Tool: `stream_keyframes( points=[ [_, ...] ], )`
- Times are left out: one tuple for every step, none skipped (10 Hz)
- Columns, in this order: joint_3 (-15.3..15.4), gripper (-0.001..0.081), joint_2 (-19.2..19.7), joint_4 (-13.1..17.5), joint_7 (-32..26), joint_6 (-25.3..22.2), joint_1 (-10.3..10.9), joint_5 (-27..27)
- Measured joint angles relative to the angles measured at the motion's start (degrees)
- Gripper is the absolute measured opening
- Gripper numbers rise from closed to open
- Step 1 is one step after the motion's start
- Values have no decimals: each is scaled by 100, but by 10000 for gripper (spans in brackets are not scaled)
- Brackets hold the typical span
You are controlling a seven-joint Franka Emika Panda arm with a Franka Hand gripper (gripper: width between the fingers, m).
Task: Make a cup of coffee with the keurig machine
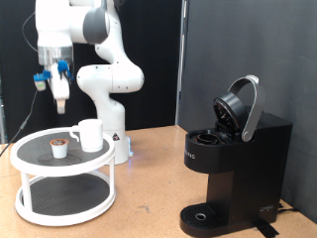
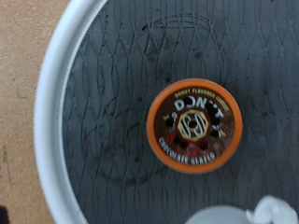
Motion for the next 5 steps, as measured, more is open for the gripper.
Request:
stream_keyframes(
  points=[
    [-30,734,108,-184,5,305,-33,-89],
    [-59,734,206,-352,5,595,-73,-164],
    [-96,734,291,-500,4,860,-103,-212],
    [-124,734,367,-620,4,1081,-123,-229],
    [-159,734,443,-713,3,1269,-129,-233]
  ],
)
